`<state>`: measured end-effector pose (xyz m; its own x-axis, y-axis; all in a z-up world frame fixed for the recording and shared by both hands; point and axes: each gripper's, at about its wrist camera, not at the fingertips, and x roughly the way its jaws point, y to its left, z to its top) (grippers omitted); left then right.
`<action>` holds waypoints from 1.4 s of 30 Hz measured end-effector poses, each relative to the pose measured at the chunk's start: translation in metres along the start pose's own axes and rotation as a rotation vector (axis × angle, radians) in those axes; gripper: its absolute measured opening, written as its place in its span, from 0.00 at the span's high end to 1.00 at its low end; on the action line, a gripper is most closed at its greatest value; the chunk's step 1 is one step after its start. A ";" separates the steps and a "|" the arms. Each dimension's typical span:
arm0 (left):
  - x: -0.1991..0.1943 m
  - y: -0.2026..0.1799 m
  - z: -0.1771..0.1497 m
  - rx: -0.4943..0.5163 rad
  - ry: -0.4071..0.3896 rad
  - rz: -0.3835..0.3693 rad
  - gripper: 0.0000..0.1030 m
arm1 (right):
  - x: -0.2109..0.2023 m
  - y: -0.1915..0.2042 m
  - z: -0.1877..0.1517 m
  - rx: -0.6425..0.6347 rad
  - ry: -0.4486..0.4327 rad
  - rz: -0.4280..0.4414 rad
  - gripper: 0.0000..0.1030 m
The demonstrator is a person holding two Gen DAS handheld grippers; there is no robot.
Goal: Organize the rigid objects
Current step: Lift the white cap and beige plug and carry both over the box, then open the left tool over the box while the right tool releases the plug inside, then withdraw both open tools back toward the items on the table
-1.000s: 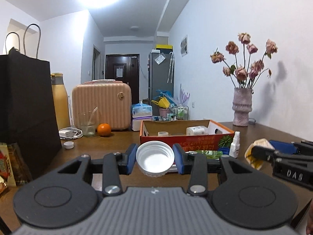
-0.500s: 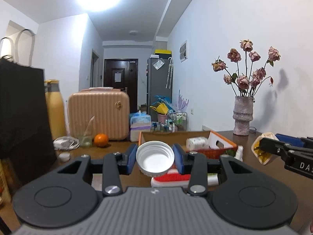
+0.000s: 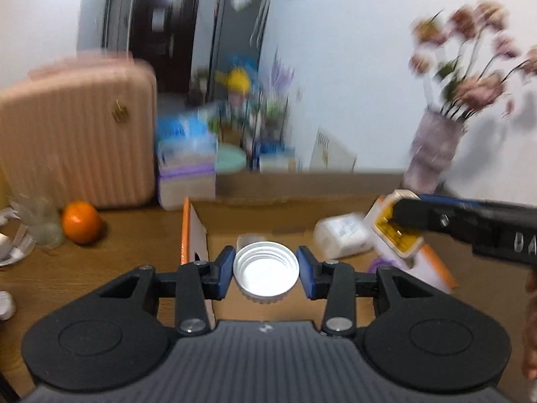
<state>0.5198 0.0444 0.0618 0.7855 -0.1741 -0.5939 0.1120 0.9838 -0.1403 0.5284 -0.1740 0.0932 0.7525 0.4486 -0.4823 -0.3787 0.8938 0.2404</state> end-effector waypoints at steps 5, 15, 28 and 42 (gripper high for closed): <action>0.087 0.008 0.013 0.036 0.175 0.057 0.61 | 0.110 -0.029 0.018 0.105 0.188 -0.125 0.61; 0.136 0.008 0.006 0.148 0.223 0.100 0.44 | 0.205 -0.034 -0.011 0.104 0.327 -0.268 0.60; 0.040 0.005 0.011 0.123 0.108 0.168 0.19 | 0.077 -0.003 0.034 0.013 0.164 -0.275 0.32; -0.118 -0.011 -0.053 -0.007 -0.430 0.218 0.00 | -0.101 0.013 -0.044 -0.125 -0.258 -0.200 0.10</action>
<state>0.3938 0.0519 0.0918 0.9708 0.0714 -0.2290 -0.0861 0.9948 -0.0546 0.4236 -0.2079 0.1082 0.9239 0.2642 -0.2769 -0.2609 0.9641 0.0494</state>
